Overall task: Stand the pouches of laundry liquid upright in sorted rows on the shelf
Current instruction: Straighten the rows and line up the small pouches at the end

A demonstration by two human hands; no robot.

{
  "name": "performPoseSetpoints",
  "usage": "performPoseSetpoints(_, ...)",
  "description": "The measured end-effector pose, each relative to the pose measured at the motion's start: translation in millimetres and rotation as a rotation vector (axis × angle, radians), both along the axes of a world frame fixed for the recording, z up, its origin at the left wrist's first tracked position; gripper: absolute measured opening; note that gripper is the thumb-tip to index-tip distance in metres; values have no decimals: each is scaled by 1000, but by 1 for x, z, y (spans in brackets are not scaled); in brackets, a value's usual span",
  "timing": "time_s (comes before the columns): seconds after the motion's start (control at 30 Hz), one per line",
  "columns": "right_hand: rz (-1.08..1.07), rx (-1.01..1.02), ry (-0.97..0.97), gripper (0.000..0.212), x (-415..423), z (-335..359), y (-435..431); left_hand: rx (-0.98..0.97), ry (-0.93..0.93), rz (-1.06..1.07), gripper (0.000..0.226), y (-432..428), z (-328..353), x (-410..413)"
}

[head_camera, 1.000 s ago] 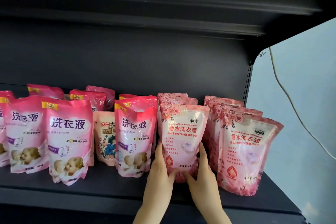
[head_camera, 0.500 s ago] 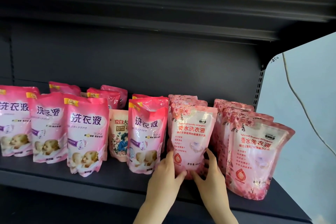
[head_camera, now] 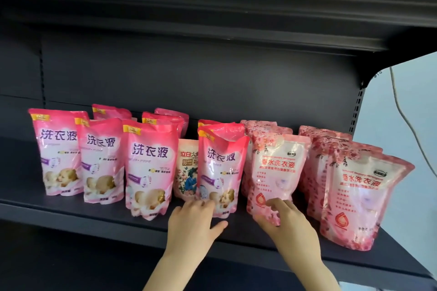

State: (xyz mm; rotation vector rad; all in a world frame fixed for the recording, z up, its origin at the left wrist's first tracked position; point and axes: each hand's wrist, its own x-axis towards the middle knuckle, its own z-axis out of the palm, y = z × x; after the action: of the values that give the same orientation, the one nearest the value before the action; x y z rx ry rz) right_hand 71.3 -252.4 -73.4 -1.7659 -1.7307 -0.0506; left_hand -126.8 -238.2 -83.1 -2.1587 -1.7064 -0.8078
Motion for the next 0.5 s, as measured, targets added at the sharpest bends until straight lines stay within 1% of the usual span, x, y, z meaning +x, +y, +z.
performPoseSetpoints(0.1, 38, -11, 33, 47, -28, 0, 3, -8, -64, -14, 43, 0, -2, -26)
performPoseSetpoints(0.27, 93, -8, 129, 50, -67, -4, 5, -40, -192, -68, 49, 2, -8, -55)
performPoseSetpoints(0.4, 90, 12, 206, 56, -80, -9, 4, -89, -250, -149, 59, 7, -14, -66)
performPoseSetpoints(0.5, 64, 21, 280, 71, -83, -13, 7, -147, -310, -232, 72, 14, -18, -64)
